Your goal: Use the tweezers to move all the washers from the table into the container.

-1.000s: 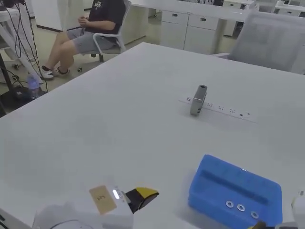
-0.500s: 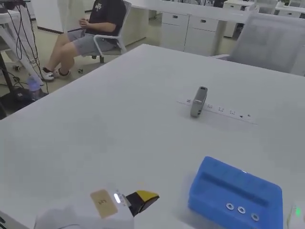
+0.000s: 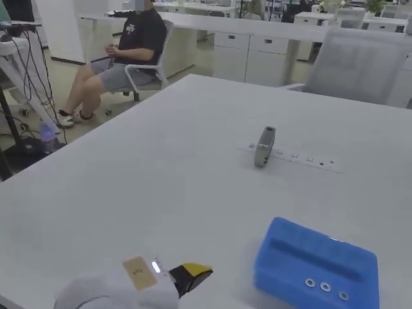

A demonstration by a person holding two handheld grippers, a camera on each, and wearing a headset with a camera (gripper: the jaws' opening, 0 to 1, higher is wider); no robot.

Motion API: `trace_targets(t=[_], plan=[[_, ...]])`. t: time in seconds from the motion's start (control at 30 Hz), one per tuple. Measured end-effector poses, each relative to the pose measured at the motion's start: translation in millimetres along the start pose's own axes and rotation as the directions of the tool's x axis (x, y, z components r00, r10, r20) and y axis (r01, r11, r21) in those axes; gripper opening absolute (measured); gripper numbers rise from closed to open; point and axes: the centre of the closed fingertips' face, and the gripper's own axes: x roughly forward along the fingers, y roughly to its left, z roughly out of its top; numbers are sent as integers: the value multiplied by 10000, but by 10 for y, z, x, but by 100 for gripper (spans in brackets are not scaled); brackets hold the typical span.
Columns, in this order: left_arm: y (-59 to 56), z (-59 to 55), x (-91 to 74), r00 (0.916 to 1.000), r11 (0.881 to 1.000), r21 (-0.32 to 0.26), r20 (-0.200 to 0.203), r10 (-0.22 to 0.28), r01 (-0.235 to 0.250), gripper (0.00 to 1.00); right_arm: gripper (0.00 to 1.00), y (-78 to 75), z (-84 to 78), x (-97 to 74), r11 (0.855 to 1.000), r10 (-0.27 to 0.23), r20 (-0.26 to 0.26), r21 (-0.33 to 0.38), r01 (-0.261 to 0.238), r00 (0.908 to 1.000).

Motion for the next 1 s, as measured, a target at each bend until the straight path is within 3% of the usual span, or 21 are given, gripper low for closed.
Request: trace_targets(t=[0.07, 0.2, 0.5, 0.7, 0.87, 1.0], plan=[[0, -1, 0, 10000, 10000, -60, -6, -14, 14, 49, 3, 1, 84, -77, 9995, -126, 398, 291, 115, 9991], [9, 13, -4, 10000, 10000, -33, 65, 40, -40, 49, 3, -9, 160, -174, 9996, -190, 538, 205, 180, 9984], [-1, 37, -7, 9997, 9999, -134, 225, -74, 77, 49, 3, -250, 491, -311, 9977, -567, 1149, 431, 521, 9918], [2, 39, -7, 9997, 9998, -156, 240, -79, 83, 49, 3, -474, 642, -200, 9977, -479, 1272, 541, 413, 9907], [5, 45, -8, 9996, 9998, -172, 283, -92, 97, 49, 3, -651, 768, -59, 9869, -260, 1625, 1611, -5, 9864], [7, 57, -12, 9993, 9997, -209, 361, -104, 112, 48, 3, -857, 741, 99, 9671, -346, 1214, 2545, 26, 9920]])
